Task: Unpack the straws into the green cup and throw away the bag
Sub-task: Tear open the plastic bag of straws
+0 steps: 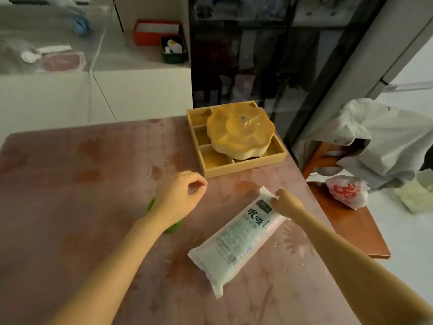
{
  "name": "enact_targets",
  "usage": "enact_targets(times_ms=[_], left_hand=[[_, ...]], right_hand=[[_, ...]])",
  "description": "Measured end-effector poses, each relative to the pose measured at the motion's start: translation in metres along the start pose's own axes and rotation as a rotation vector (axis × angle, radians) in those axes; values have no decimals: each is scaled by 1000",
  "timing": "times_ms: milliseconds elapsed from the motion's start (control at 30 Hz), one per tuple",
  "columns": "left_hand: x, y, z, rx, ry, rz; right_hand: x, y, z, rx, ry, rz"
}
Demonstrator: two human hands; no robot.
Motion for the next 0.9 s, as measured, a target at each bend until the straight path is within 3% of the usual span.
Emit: enact_targets(times_ms=[133,233,400,567,700,900], left_hand=[[13,3,-14,40,36,92],[12,5,-19,48,3,107],[-6,-2,-14,46,-4,150],[-46,-18,9,-67,202,163],[-59,-9,14,-50,451,272],[-49,10,16,-25,599,421]], right_hand=[[-13,-11,-2,81,-175,-151],[-12,-7,4,154,-154,-127],[51,27,78,61,-262,191],[135,116,153,-11,-295,536],[164,153,129,-16,-301,614],[173,170,106,38,-415,653]])
Point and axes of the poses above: each hand's wrist, its own y-axis away from the middle knuckle, its own z-axis out of the back of the hand, x = y × z, the point moved 8 cm from there along -y, towards the middle knuckle, and after that the axes turned 6 degrees about -y, right-handed, at the moved point
